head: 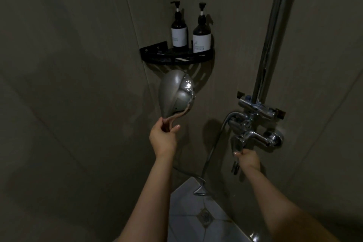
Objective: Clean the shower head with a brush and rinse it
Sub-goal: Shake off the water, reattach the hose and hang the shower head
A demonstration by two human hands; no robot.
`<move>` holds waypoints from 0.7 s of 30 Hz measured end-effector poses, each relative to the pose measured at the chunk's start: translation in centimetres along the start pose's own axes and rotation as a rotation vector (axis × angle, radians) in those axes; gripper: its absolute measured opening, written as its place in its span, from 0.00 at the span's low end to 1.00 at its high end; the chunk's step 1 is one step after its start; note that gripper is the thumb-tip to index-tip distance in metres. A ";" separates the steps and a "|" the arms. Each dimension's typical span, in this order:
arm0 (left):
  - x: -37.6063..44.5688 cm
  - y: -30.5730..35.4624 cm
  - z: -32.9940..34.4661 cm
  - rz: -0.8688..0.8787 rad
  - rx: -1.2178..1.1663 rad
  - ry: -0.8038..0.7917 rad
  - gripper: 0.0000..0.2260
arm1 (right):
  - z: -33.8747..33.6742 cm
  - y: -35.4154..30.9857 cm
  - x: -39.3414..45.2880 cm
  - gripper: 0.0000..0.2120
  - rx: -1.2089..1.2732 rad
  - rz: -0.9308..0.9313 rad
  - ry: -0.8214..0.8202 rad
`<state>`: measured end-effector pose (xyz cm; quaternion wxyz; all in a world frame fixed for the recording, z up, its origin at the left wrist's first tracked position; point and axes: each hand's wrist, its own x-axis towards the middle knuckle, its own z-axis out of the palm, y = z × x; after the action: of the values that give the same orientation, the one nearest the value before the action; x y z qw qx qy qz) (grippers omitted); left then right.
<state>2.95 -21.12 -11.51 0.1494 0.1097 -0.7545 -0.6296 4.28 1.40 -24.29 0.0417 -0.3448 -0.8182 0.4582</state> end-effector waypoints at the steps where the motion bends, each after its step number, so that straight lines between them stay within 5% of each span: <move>1: 0.0 0.0 0.0 -0.001 0.001 0.002 0.20 | 0.0 0.0 0.0 0.12 -0.004 0.001 -0.002; 7: 0.0 0.1 -0.1 0.013 0.012 0.015 0.12 | 0.0 0.0 0.0 0.10 0.016 0.012 -0.019; 21: -0.4 0.0 0.9 0.002 0.038 -0.040 0.12 | 0.0 -0.1 -0.1 0.12 0.017 0.017 -0.026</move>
<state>2.97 -20.21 -11.68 0.1329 0.0992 -0.7693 -0.6169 4.29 1.33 -24.18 0.0299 -0.3455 -0.8118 0.4698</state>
